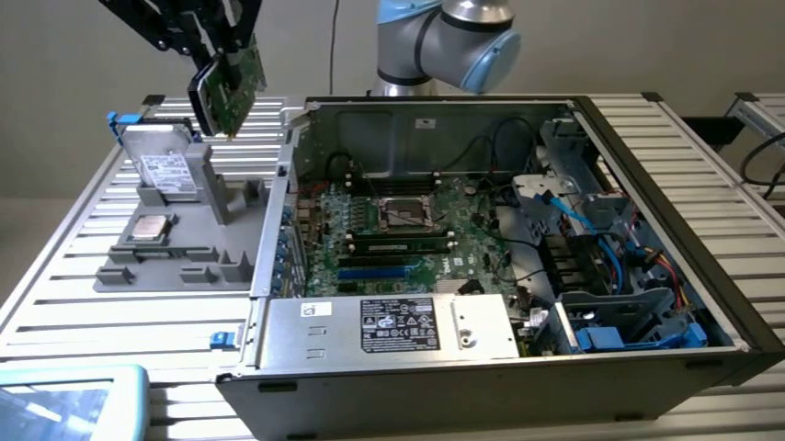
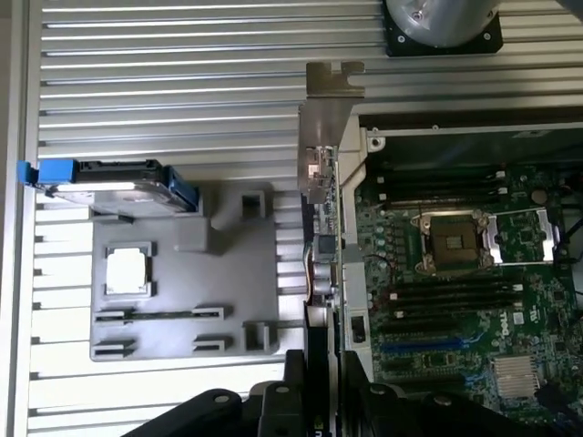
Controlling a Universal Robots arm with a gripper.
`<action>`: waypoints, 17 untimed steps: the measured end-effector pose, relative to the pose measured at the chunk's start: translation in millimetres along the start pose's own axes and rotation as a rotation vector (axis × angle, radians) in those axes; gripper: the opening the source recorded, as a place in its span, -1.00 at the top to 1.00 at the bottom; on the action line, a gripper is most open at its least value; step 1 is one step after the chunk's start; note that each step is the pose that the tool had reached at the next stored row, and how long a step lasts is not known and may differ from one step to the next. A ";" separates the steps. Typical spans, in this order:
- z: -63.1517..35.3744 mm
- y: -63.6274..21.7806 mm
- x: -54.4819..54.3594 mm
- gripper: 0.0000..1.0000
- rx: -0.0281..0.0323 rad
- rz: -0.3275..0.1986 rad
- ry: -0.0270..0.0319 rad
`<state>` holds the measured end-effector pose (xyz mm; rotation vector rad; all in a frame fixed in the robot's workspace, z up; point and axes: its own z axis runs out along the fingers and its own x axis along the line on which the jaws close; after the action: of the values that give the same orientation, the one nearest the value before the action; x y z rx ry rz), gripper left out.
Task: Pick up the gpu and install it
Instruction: 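Pick up the gpu and move the gpu toward the slot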
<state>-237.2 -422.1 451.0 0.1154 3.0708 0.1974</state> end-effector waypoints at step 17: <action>3.1 -5.6 -66.7 0.45 0.0009 0.002 0.0187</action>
<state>-170.9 -432.5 451.0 0.1180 3.0896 0.1984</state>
